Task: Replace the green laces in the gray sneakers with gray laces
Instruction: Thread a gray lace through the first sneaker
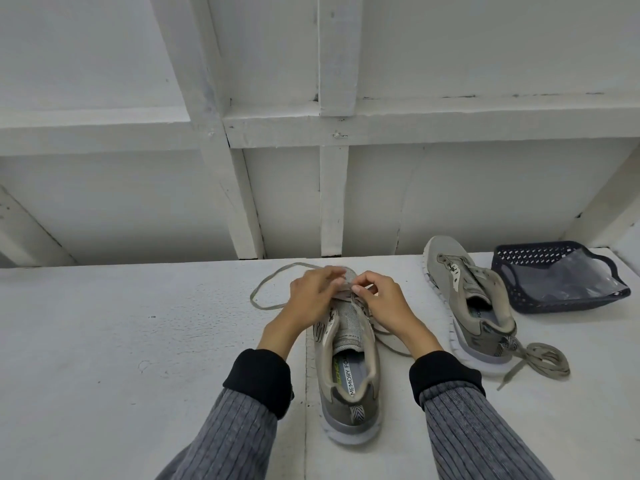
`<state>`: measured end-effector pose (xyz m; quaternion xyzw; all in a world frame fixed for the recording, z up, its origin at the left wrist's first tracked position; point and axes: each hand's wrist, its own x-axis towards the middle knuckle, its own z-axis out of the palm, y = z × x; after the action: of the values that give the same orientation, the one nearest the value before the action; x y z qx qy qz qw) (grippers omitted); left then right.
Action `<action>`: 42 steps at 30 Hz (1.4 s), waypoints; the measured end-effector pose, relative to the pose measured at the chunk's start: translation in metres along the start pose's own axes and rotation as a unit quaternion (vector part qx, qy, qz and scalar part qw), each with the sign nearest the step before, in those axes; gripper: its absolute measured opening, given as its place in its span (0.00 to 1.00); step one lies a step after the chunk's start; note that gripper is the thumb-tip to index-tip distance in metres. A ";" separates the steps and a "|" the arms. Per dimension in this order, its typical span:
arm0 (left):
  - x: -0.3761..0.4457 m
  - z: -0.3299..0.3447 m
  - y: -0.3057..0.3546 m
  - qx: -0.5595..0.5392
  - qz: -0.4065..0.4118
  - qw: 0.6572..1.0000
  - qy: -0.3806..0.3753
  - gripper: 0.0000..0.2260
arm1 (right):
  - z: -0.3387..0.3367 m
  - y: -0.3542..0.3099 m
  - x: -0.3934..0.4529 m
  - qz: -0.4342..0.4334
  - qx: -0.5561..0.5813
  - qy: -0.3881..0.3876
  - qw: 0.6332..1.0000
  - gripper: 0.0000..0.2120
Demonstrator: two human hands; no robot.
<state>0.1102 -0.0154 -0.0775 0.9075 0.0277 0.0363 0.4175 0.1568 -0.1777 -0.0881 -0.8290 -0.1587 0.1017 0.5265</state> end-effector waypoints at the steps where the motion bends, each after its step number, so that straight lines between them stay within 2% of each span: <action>1: 0.002 0.002 0.001 0.012 -0.006 1.000 -0.021 0.10 | -0.001 0.001 0.000 0.001 0.003 0.001 1.000 0.04; 6: 0.000 0.002 -0.003 -0.067 -0.004 0.997 -0.042 0.04 | -0.003 0.003 0.000 0.021 0.013 -0.011 1.000 0.08; 9: 0.002 -0.002 -0.007 0.043 0.032 0.998 -0.034 0.06 | -0.002 0.003 0.000 0.017 0.018 -0.035 0.999 0.08; 11: 0.004 -0.003 -0.008 0.045 0.032 0.998 -0.037 0.08 | -0.001 0.002 0.001 0.016 0.021 -0.042 0.999 0.09; 15: 0.002 -0.014 -0.012 -0.146 -0.001 0.987 -0.068 0.14 | -0.006 0.005 0.005 0.066 0.043 -0.006 0.997 0.10; 18: 0.000 -0.034 -0.015 -0.284 -0.035 0.958 -0.002 0.14 | -0.007 0.011 0.004 0.099 0.037 0.016 0.994 0.11; 20: -0.002 -0.047 -0.015 -0.321 -0.028 0.946 0.032 0.14 | -0.005 0.011 0.004 0.099 0.015 0.028 0.995 0.09; 23: -0.006 -0.054 -0.010 -0.260 -0.001 0.965 -0.015 0.14 | -0.002 -0.004 0.007 0.057 0.031 0.032 0.997 0.08; 25: -0.007 -0.051 -0.005 -0.233 0.003 0.971 -0.053 0.15 | 0.002 -0.026 0.007 0.011 0.081 -0.012 0.997 0.11; 28: -0.007 -0.045 -0.001 -0.232 0.010 0.969 -0.084 0.15 | 0.009 -0.046 0.007 -0.028 0.078 -0.076 0.994 0.10; 32: -0.010 -0.044 0.003 -0.251 0.001 0.963 -0.098 0.16 | -0.002 -0.038 0.003 -0.044 0.059 -0.091 0.993 0.13; 34: -0.012 -0.049 0.001 -0.286 -0.006 0.954 -0.093 0.16 | -0.014 -0.029 0.002 -0.022 0.061 -0.062 0.996 0.14; 36: -0.012 -0.055 0.000 -0.339 -0.013 0.938 -0.074 0.15 | -0.026 -0.016 0.005 0.007 0.046 0.009 0.999 0.14; 39: -0.012 -0.067 0.002 -0.415 -0.021 0.909 -0.022 0.16 | -0.039 0.014 0.010 0.047 -0.062 0.104 0.992 0.14; 42: -0.012 -0.078 0.002 -0.478 -0.022 0.878 0.029 0.14 | -0.049 0.047 0.011 0.095 -0.190 0.128 0.969 0.13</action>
<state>0.0915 0.0412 -0.0258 0.5953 0.0385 0.0623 0.8001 0.1909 -0.2336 -0.1102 -0.9313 -0.0272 0.0121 0.3630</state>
